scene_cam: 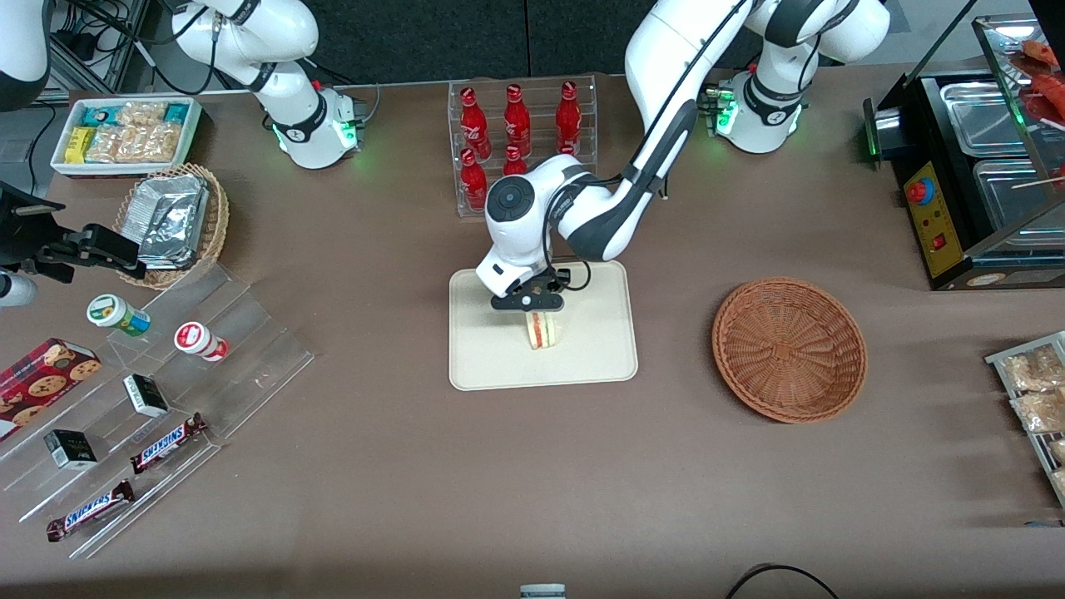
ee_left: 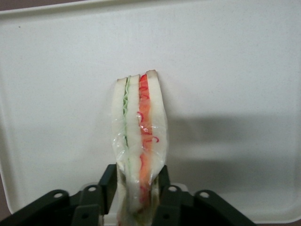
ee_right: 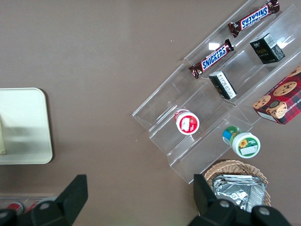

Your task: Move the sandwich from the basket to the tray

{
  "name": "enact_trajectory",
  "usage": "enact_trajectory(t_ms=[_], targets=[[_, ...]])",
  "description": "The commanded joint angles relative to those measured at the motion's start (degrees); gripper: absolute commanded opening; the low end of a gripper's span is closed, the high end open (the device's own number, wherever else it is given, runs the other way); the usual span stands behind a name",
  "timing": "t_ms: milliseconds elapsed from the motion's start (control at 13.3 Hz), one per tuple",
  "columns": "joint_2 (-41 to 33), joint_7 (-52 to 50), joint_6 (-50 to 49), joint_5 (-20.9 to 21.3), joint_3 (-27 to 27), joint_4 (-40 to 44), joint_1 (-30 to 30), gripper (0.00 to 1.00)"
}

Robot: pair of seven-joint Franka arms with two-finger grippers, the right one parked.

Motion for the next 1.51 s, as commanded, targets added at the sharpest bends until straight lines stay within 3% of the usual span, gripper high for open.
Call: enact_trajectory(t_ms=[0, 301, 452, 903, 1430], targets=[[-2.29, -0.53, -2.59, 0.28, 0.74, 1.22, -0.03, 1.0], [-10.19, -0.62, -12.25, -0.16, 0.91, 2.09, 3.74, 1.0], [-14.24, -0.44, -15.69, -3.3, 0.91, 2.53, 7.07, 1.0], [-25.94, 1.39, -24.13, -5.96, 0.83, 2.1, 17.18, 1.0], [-32.1, 26.24, -36.44, -7.1, 1.0, 2.1, 32.2, 1.0]])
